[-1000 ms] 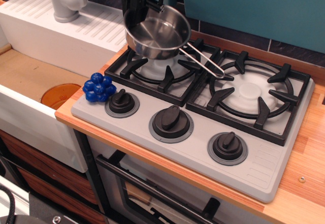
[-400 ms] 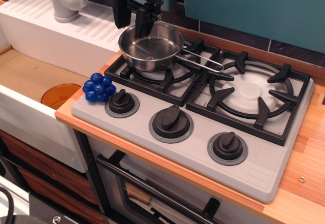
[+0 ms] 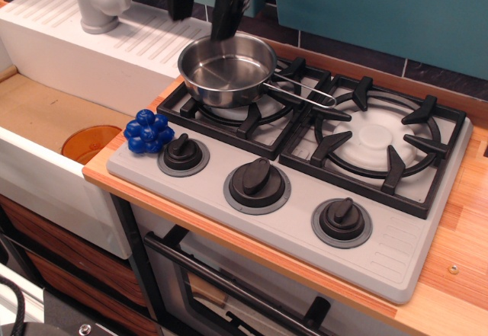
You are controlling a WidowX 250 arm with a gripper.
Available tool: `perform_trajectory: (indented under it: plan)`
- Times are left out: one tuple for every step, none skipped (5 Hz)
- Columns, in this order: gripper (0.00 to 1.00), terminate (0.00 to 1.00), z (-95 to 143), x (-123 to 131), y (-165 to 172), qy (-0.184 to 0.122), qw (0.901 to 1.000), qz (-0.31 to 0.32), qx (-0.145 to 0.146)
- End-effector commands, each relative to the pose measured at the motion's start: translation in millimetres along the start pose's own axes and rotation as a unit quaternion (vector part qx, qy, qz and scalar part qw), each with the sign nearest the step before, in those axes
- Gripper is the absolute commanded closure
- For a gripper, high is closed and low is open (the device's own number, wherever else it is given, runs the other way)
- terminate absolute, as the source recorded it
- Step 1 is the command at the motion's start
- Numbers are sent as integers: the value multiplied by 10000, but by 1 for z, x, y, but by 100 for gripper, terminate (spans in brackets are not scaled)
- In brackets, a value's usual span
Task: Put pan on stove and put blueberry in pan
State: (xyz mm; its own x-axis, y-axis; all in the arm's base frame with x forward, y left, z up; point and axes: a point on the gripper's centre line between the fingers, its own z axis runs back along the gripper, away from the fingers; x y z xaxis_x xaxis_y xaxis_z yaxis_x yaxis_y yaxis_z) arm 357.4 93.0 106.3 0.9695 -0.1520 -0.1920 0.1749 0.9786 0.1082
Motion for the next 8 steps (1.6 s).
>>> perform_trajectory:
  plan:
    - [0,0,58,4,-2,-617,9967,-91,518]
    - [0,0,58,4,-2,-617,9967,-91,518]
    - [0,0,58,4,-2,-617,9967,-91,518]
    - [0,0,58,4,-2,-617,9967,-91,518]
    - [0,0,65,-25,12,-599,9955,-33,733]
    - [0,0,72,-58,25,-610,9936,90,949]
    - [0,0,66,-83,30,-750,9908,174,1109]
    - [0,0,44,-97,33,-1054,9872,284,1166]
